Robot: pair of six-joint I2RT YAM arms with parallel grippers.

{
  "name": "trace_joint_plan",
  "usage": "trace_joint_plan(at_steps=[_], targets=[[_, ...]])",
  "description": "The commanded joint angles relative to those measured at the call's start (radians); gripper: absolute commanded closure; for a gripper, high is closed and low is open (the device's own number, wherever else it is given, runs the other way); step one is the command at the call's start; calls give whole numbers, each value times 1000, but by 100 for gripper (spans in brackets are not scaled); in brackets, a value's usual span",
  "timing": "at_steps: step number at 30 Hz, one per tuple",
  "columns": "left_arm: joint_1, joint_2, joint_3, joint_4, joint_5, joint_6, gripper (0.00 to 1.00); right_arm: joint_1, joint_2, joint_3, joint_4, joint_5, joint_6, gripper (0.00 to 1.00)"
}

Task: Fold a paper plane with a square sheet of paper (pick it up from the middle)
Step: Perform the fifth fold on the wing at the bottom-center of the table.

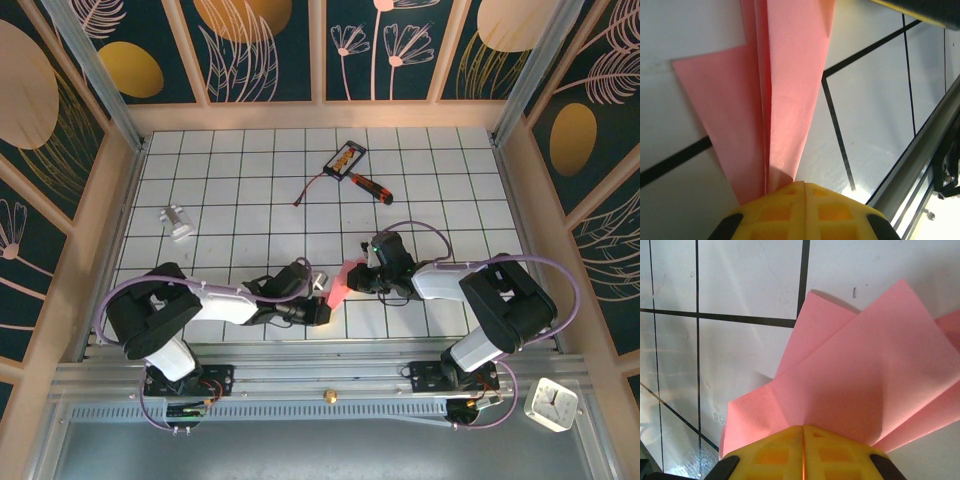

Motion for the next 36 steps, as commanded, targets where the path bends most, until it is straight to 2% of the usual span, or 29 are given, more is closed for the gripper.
trace_joint_plan(at_steps=[1, 7, 11, 15, 19, 23, 28, 36], targets=[[-28, -8, -66, -177, 82, 5, 100, 0, 80, -29, -135, 114, -24, 90], [-35, -57, -103, -228, 96, 6, 100, 1, 83, -30, -134, 114, -22, 90], [-34, -164, -74, -246, 100, 3, 100, 1, 83, -33, -132, 111, -22, 90], [-32, -215, 1, -130, 96, -43, 100, 1, 81, -32, -129, 108, -19, 90], [-33, -136, 77, -25, 63, -66, 100, 5, 71, -35, -131, 112, -17, 90], [-19, -9, 187, -108, 4, 14, 100, 7, 71, -27, -135, 110, -21, 90], [45, 43, 167, -114, 11, 38, 100, 6, 59, -26, -142, 113, -25, 90], [61, 91, 145, -123, 42, 65, 100, 5, 63, -16, -147, 112, -28, 90]])
